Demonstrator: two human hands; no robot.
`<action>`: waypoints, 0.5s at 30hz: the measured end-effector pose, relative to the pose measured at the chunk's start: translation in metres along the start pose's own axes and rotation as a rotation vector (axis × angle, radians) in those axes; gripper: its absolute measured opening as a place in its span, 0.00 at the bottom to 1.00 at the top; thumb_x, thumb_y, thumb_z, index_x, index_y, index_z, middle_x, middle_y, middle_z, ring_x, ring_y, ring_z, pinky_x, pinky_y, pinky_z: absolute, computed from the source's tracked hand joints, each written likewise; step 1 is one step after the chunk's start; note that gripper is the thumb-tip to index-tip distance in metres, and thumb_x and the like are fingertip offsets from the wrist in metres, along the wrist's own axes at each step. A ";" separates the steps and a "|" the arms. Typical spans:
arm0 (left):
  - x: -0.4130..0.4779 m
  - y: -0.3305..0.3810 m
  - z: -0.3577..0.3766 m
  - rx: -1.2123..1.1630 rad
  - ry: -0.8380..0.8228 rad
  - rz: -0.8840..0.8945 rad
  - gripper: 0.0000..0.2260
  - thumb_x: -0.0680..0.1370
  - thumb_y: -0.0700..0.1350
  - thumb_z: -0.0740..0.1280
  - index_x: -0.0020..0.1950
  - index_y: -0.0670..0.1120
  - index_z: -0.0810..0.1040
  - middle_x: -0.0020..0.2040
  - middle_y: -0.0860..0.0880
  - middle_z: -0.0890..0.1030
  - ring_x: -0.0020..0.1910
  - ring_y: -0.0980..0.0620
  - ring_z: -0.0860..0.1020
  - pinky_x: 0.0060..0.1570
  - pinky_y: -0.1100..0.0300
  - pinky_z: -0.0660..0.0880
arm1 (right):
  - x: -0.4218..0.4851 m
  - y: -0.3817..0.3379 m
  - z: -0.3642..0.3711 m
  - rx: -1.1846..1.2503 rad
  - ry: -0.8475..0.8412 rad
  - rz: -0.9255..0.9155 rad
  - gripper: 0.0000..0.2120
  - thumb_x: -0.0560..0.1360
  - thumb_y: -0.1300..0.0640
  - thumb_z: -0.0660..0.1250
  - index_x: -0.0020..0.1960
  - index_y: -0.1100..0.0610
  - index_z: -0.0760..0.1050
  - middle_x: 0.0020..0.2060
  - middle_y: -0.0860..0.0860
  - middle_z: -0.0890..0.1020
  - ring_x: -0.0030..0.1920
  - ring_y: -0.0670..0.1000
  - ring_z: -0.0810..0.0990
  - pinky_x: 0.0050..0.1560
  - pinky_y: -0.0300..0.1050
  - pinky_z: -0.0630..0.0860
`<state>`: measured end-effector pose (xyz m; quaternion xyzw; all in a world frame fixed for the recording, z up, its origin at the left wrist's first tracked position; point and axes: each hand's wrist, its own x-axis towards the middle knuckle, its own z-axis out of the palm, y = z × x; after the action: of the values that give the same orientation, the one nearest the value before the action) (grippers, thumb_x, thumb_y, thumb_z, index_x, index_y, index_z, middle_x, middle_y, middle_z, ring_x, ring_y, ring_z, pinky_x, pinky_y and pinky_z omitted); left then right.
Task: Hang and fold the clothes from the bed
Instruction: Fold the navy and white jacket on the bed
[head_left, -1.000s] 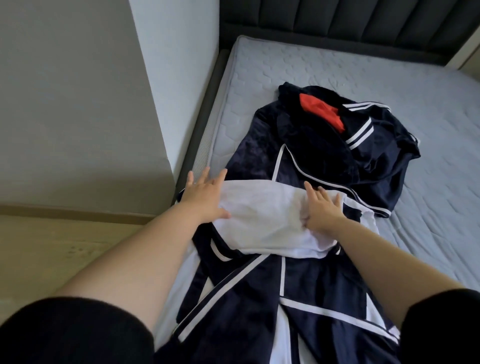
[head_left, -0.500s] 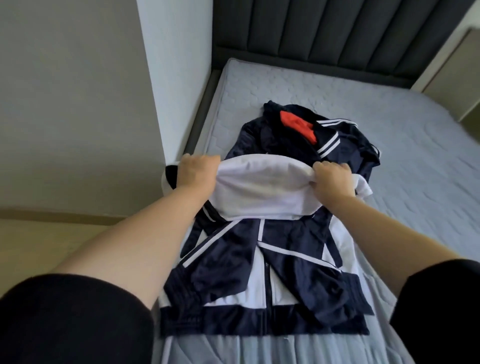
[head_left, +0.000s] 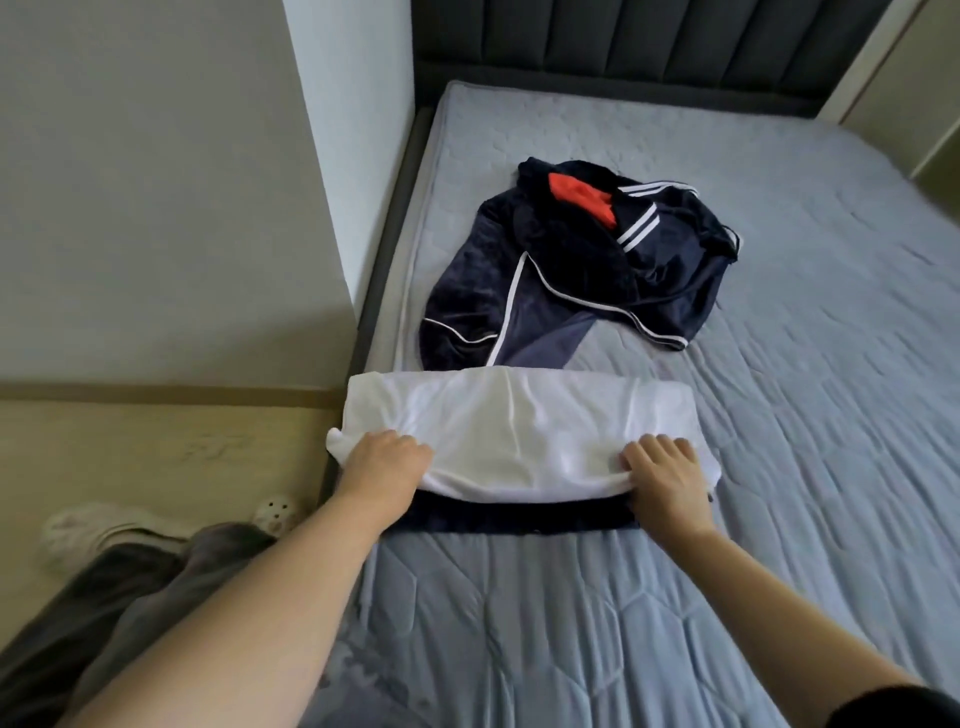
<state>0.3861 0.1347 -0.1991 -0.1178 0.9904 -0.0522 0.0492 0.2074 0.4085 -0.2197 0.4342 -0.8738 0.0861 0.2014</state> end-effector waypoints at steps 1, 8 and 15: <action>-0.001 0.002 0.003 0.014 -0.079 -0.036 0.09 0.73 0.34 0.59 0.48 0.45 0.73 0.49 0.47 0.77 0.50 0.46 0.75 0.44 0.56 0.64 | -0.008 -0.002 0.001 0.005 -0.059 0.022 0.16 0.52 0.71 0.72 0.36 0.60 0.73 0.32 0.55 0.73 0.32 0.58 0.73 0.37 0.49 0.65; -0.004 0.018 0.005 0.006 -0.392 -0.123 0.10 0.76 0.44 0.61 0.57 0.49 0.74 0.56 0.49 0.77 0.53 0.48 0.76 0.46 0.58 0.69 | -0.037 -0.011 0.009 0.112 -0.433 0.285 0.18 0.64 0.70 0.68 0.52 0.60 0.76 0.48 0.55 0.76 0.50 0.59 0.73 0.48 0.49 0.69; 0.007 0.026 -0.003 -0.220 0.195 -0.125 0.21 0.79 0.60 0.51 0.52 0.47 0.76 0.53 0.48 0.76 0.52 0.48 0.72 0.47 0.54 0.67 | -0.017 -0.035 -0.007 0.403 -0.232 0.546 0.08 0.75 0.63 0.61 0.46 0.62 0.78 0.42 0.55 0.79 0.48 0.57 0.76 0.45 0.50 0.72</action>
<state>0.3725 0.1587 -0.2001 -0.1782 0.9810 0.0424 -0.0638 0.2458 0.4018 -0.2215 0.2227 -0.9402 0.2572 -0.0193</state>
